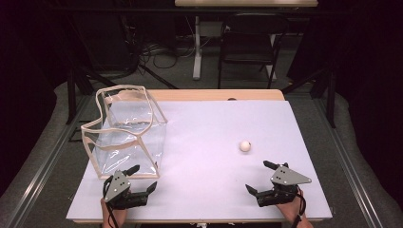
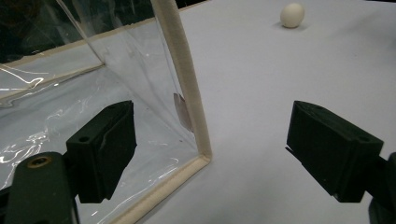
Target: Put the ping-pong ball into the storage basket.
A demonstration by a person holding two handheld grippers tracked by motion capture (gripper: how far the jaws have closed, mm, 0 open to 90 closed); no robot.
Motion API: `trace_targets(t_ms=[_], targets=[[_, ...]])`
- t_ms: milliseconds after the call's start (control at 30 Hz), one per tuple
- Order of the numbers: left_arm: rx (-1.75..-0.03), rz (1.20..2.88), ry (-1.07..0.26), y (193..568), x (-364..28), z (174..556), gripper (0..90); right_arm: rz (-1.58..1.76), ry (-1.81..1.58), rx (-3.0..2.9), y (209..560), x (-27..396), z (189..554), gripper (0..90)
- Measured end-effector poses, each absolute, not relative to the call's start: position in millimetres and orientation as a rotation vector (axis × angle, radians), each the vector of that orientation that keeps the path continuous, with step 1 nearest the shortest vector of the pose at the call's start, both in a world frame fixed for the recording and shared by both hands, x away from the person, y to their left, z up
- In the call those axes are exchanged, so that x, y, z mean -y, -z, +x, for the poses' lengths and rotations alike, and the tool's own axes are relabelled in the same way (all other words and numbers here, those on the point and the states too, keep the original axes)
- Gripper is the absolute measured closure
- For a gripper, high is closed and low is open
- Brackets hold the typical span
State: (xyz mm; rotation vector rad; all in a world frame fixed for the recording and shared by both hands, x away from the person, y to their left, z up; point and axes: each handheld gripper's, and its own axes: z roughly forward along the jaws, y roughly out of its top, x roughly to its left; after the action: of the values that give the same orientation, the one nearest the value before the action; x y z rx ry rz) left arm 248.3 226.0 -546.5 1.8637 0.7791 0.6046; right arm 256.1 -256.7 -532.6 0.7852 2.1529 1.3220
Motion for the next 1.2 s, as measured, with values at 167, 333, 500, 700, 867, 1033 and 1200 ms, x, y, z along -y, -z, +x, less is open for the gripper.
trace_targets(t_ms=[167, 333, 500, 700, 867, 1033, 1200], targets=[[-0.786, 1.867, -0.604, 547, -225, 250, 15.9, 0.797, -1.326, -2.159, 534, 258, 258, 0.0], [-0.788, 1.869, -0.606, 547, -222, 252, 15.9, 0.808, -1.325, -2.171, 535, 258, 259, 0.1], [-0.792, 1.878, -0.592, 548, -222, 251, 15.9, 0.818, -1.319, -2.170, 535, 258, 262, 0.1], [-0.802, 1.863, -0.594, 548, -225, 249, 15.9, 0.822, -1.301, -2.184, 535, 256, 266, 0.1], [-0.804, 1.870, -0.594, 548, -225, 248, 15.9, 0.832, -1.276, -2.197, 533, 252, 271, 0.1], [-0.803, 1.865, -0.587, 548, -225, 248, 15.9, 0.860, -1.254, -2.203, 531, 252, 274, 0.0], [-0.809, 1.868, -0.578, 548, -225, 249, 15.9, 0.895, -1.196, -2.214, 526, 251, 277, 0.0]])
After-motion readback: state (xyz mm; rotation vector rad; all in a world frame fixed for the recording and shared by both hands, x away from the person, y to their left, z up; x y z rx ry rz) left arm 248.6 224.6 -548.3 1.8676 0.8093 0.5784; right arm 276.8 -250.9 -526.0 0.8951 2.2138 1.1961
